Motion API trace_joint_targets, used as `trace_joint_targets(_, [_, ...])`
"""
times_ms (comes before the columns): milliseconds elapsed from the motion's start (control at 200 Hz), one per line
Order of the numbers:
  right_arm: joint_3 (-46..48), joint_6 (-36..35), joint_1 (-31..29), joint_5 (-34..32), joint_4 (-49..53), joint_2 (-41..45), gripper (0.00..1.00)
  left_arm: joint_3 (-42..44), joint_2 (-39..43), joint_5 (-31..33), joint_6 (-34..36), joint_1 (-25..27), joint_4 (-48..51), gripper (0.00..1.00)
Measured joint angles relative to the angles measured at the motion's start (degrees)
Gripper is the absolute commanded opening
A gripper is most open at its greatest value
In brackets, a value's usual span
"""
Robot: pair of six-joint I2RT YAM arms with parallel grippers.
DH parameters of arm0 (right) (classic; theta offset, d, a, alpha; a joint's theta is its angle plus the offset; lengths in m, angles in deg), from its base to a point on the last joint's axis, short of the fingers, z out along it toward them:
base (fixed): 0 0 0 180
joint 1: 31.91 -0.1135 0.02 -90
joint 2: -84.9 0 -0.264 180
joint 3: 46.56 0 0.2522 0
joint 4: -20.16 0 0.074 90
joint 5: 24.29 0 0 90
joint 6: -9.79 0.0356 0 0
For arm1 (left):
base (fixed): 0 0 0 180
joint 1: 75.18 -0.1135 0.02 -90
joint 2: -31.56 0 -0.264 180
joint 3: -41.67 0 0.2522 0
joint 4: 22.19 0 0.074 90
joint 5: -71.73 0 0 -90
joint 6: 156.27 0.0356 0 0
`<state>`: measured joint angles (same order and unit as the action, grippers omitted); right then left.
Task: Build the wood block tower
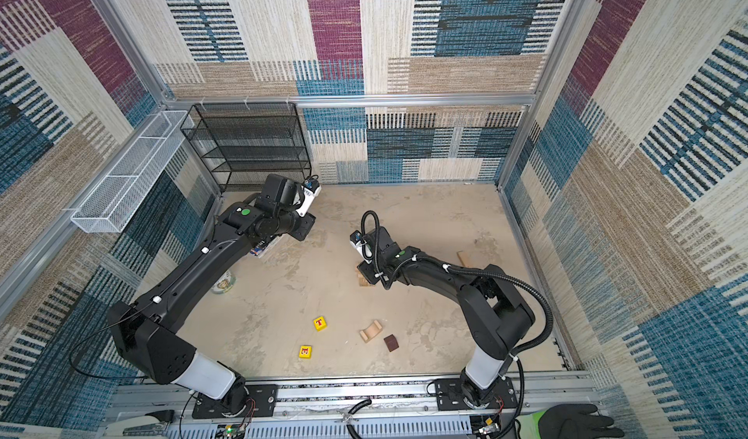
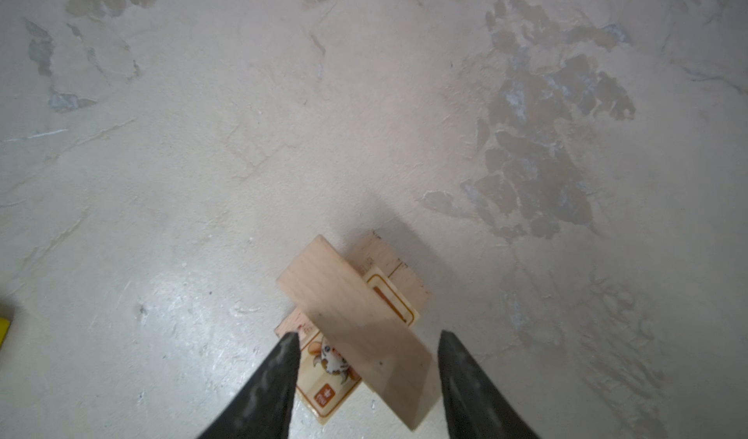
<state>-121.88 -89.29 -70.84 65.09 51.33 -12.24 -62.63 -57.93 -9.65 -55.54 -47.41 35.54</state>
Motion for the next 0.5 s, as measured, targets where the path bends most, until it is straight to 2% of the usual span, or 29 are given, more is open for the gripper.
trace_joint_targets(501, [-1.0,-0.2,0.0,-2.7,0.0,-1.0,0.58,0.0,-0.2,-0.5,0.0,0.0,0.0,0.46])
